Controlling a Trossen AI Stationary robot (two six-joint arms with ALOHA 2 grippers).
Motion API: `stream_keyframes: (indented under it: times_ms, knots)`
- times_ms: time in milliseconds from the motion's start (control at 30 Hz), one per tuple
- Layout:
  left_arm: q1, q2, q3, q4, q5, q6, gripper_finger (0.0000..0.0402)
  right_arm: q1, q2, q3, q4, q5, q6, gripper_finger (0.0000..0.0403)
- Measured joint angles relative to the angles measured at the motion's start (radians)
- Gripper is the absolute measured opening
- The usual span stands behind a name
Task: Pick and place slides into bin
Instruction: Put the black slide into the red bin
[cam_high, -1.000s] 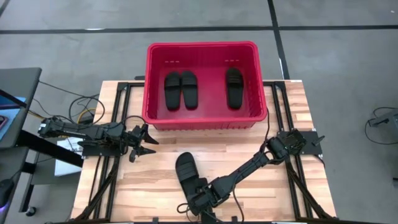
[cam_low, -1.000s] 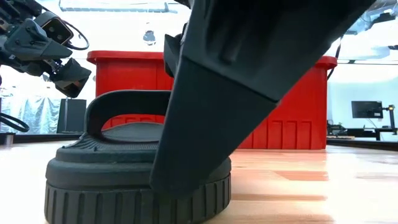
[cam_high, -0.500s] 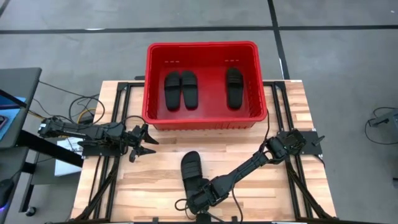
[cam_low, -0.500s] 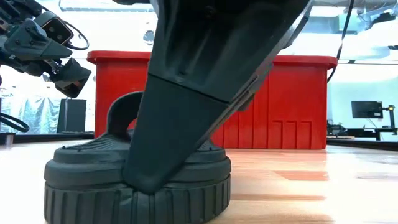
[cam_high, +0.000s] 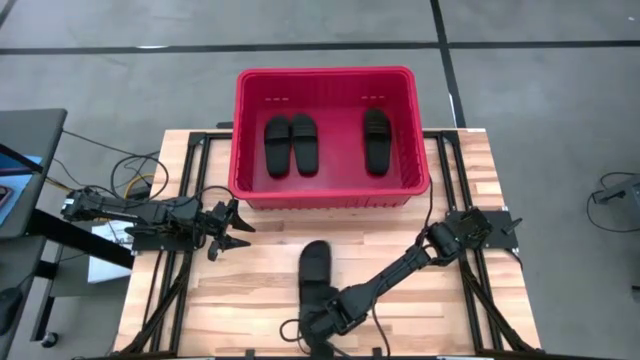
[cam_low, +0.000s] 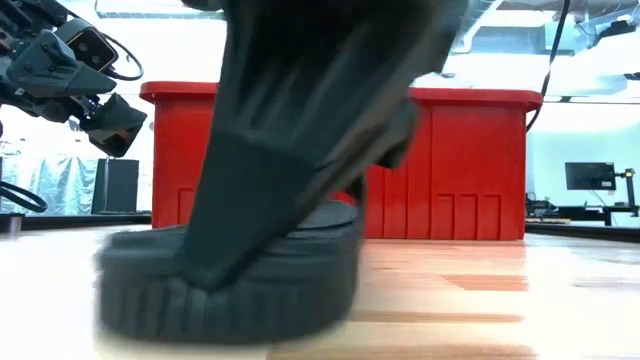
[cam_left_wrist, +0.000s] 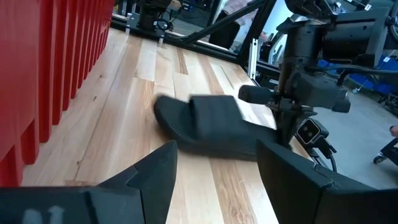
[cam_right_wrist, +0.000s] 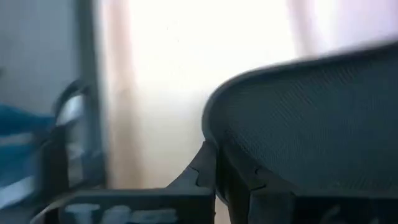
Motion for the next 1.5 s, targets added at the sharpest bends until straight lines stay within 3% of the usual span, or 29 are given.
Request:
stream_keyframes:
  times_ms: [233,600,900,1500]
  knots:
    - [0.000,0.000,0.000,0.000,0.000,0.000,0.0210,-0.009,0.009,0.128,-0.161,0.073,-0.027,0.0000]
    - [0.000,0.000,0.000,0.000,0.000,0.000,0.0210,0.009,0.008,0.413,-0.363,0.016,-0.115,0.0000]
    - [0.000,0.000,0.000,0.000,0.000,0.000,0.0210,0.018,-0.140,0.396,-0.350,0.024,-0.119,0.0000]
    - [0.000,0.000,0.000,0.000,0.000,0.000,0.0210,0.052,-0.436,0.398,-0.312,0.286,-0.301,0.0000]
